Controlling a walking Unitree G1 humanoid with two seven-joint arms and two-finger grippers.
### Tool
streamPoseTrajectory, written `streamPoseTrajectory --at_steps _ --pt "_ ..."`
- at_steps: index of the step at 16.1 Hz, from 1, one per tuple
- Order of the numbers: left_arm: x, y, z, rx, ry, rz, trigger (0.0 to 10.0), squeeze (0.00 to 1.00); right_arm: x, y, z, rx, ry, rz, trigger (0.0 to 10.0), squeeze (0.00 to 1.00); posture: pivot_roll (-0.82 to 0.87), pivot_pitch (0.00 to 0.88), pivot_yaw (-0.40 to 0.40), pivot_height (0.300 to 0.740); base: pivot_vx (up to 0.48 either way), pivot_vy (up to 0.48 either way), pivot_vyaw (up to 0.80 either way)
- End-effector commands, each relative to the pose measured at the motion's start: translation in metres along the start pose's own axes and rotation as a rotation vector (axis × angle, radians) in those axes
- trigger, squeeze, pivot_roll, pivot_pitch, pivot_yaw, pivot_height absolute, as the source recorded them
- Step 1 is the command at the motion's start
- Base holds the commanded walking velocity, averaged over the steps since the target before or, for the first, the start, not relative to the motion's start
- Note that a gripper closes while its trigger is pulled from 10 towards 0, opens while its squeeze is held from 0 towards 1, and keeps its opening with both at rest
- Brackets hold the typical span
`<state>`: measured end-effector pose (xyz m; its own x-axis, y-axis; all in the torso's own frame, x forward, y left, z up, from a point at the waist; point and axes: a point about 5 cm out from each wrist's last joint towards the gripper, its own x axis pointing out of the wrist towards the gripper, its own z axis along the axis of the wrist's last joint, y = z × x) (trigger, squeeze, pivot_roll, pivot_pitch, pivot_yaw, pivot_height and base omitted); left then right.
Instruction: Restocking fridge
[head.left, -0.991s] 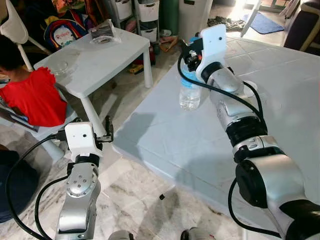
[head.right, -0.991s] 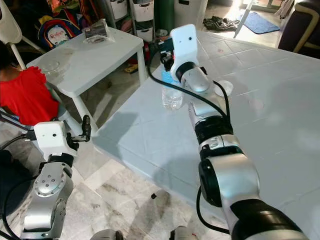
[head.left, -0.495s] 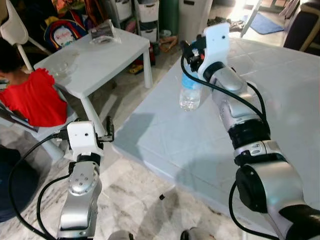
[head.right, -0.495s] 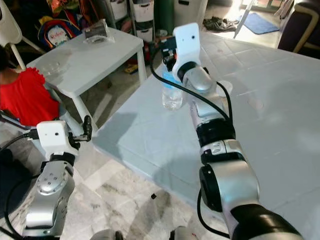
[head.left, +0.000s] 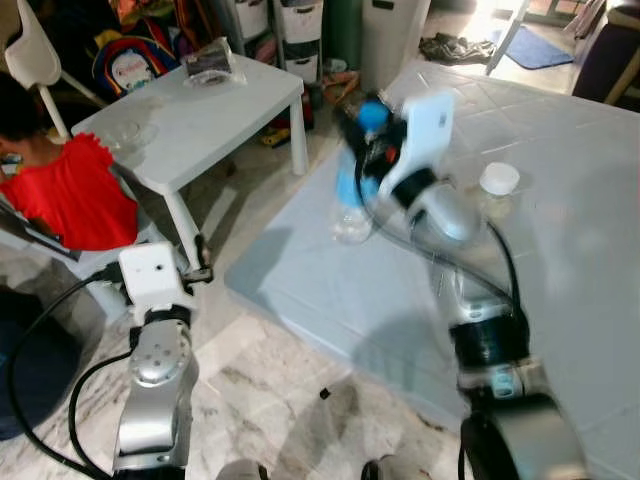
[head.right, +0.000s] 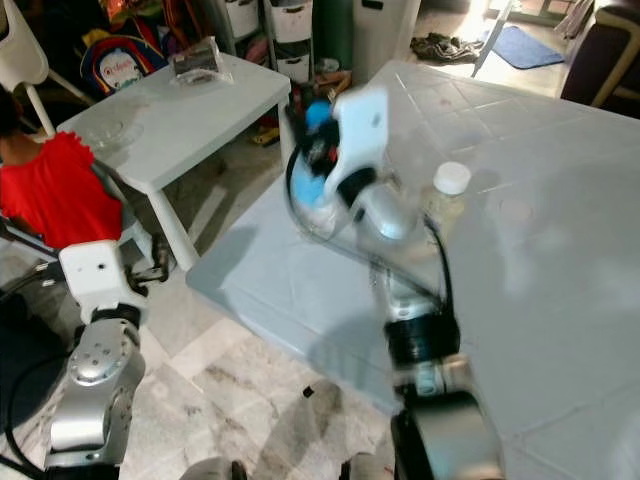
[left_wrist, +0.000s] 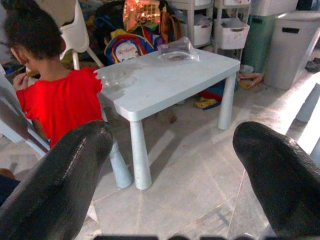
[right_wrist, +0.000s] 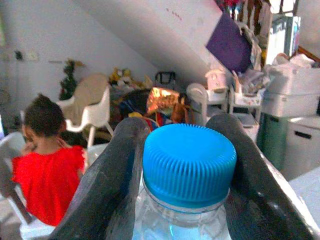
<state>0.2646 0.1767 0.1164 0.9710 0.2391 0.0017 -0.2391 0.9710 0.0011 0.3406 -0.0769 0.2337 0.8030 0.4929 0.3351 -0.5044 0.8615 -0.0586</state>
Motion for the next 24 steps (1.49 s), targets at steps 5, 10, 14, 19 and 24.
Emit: streamPoseTrajectory --at_steps 5,10,14,19,24 --pt "0.002 -0.004 -0.002 -0.002 0.008 0.006 10.0 0.00 -0.022 0.021 -0.011 0.060 0.020 0.009 10.0 0.00 -0.04 0.051 0.047 0.740 0.000 0.239 0.00" --pt "0.004 -0.005 -0.003 0.001 0.009 0.002 10.0 0.00 -0.033 0.032 -0.017 0.035 0.050 0.045 10.0 0.00 -0.04 0.046 0.043 0.740 0.000 0.462 0.27" --pt "0.001 -0.006 -0.004 0.005 0.001 -0.003 10.0 0.00 -0.034 0.033 -0.016 0.046 0.050 0.052 10.0 0.00 -0.04 0.046 0.045 0.740 0.000 0.480 0.80" --pt "-0.002 -0.004 -0.003 0.056 -0.031 -0.021 10.0 0.00 -0.039 0.036 -0.021 0.062 0.071 0.058 10.0 0.00 -0.04 0.049 0.050 0.740 0.000 0.150 0.80" --pt "-0.033 0.014 -0.027 0.076 0.044 -0.110 10.0 0.00 -0.064 0.013 -0.029 0.133 0.150 -0.021 10.0 0.00 -0.05 0.055 0.065 0.740 0.000 0.000 0.80"
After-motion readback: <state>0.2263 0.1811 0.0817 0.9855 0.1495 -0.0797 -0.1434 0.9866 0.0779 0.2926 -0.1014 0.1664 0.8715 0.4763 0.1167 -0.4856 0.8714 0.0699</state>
